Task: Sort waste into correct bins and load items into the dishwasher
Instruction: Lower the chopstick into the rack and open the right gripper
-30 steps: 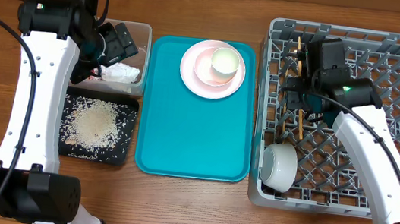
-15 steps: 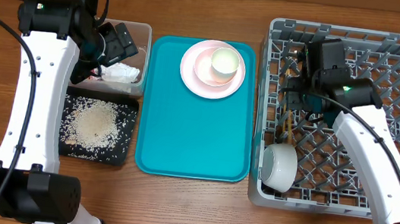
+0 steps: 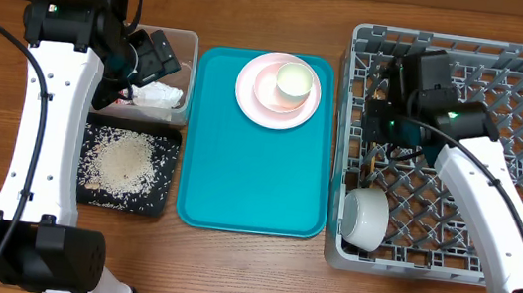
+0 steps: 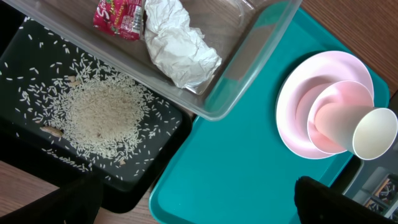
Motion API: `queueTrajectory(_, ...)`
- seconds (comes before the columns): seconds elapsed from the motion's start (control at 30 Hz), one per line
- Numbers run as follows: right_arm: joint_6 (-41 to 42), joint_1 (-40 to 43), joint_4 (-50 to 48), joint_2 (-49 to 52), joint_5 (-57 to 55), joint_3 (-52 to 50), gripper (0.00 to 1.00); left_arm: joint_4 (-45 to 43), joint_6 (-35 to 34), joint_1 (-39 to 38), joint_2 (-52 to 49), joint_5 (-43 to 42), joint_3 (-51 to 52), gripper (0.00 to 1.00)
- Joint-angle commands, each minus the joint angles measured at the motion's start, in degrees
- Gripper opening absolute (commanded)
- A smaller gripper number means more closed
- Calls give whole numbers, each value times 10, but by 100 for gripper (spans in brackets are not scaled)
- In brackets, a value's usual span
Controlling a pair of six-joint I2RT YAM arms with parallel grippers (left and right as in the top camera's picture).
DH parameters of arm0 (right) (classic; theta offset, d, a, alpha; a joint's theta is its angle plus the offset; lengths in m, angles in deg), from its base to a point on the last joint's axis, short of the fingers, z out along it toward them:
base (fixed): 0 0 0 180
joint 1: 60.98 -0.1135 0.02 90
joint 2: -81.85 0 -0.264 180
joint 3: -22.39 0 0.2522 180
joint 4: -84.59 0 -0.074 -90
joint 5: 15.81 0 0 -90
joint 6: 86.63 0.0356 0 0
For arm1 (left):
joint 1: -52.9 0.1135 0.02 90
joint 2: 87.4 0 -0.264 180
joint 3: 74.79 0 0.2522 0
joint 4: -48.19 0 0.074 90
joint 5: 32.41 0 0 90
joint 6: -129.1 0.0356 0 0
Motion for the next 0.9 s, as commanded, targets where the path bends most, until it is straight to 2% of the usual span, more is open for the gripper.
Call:
queueTrajectory(0.0, 44, 1, -1, 16, 29, -5, 33, 0, -1, -4, 4, 0, -8, 100)
queueTrajectory(0.13, 84, 0, 3, 38, 29, -5, 33, 0, -1, -4, 4, 0, -8, 100)
queueTrajectory(0.4, 83, -25, 2, 85, 29, -6, 33, 0, -1, -4, 4, 0, -8, 100)
queueTrajectory(0.53, 83, -37, 2, 88, 29, -6, 24, 0, -1, -4, 4, 0, -8, 100)
queueTrajectory(0.87, 83, -49, 21, 89, 28, -6, 22, 0, -1, -4, 4, 0, -8, 100)
